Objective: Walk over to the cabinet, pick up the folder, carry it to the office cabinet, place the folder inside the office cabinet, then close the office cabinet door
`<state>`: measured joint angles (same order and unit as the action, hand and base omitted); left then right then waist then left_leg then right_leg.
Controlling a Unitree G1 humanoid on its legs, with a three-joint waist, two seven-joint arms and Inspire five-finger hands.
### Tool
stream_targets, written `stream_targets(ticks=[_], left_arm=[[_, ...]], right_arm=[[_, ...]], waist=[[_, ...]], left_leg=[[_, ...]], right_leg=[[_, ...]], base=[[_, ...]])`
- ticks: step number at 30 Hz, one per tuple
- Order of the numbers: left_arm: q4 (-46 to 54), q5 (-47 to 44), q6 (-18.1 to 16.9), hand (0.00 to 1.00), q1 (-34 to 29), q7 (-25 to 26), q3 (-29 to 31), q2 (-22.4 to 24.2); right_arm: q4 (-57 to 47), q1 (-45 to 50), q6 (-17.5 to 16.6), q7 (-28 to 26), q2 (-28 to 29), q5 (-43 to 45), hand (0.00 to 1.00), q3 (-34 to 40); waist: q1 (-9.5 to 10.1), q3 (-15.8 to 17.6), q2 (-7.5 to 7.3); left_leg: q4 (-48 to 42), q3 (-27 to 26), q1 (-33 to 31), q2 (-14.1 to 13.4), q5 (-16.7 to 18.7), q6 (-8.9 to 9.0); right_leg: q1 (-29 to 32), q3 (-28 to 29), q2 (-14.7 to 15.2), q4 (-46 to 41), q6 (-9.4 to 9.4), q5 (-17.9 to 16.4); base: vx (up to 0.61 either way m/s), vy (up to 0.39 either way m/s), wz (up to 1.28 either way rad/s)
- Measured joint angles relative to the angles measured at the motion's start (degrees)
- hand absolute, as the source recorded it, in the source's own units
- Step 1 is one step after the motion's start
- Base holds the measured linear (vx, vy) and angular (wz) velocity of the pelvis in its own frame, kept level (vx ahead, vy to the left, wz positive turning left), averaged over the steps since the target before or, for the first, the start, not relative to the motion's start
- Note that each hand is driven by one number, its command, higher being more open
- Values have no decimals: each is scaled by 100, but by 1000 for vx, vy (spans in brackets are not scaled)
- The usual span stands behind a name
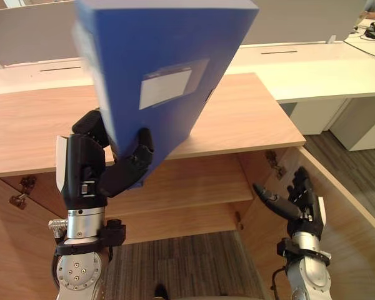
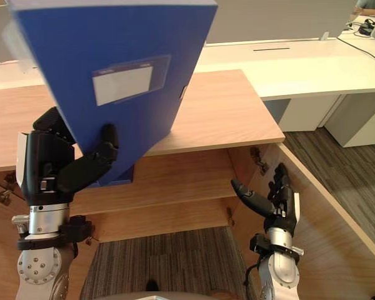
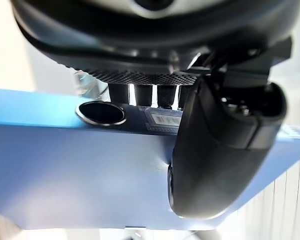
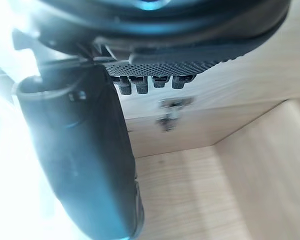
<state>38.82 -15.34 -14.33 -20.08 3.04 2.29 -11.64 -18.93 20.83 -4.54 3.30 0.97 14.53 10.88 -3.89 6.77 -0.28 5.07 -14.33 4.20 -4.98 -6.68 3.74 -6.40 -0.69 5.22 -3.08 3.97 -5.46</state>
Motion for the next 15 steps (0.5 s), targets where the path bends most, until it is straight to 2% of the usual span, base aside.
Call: stream_targets(ticks=[5,6,10,15], left_arm=[[-3,-1278,252,0,-140,-573,-81,115],[-19,-1760,365,0,-140,-791,-189,106],[-81,-2396,538,0,-141,-1268,-529,-28],[-305,-2716,647,0,-137,-1727,-750,-340]], right_arm=[[-772,-353,-355,-153,-234,225,100,11],[-869,-580,-459,-217,-399,238,100,0],[-881,-1062,-558,-429,-851,418,100,-91],[-872,-1250,-571,-683,-1377,583,100,-347]], waist=[[-23,10,-18],[-19,10,-19],[-5,10,-18],[-6,4,-10]], left_leg=[[0,-30,12,12,9,-10],[0,-30,15,13,9,-10],[1,-23,48,16,8,-11],[2,-11,51,21,2,-17]], right_leg=[[-1,15,15,-3,8,10],[-2,13,17,-9,9,11],[-40,-2,20,-11,13,12],[-48,-15,23,-14,21,17]], base=[[2,0,-2],[0,0,0],[0,0,0],[0,0,0]])
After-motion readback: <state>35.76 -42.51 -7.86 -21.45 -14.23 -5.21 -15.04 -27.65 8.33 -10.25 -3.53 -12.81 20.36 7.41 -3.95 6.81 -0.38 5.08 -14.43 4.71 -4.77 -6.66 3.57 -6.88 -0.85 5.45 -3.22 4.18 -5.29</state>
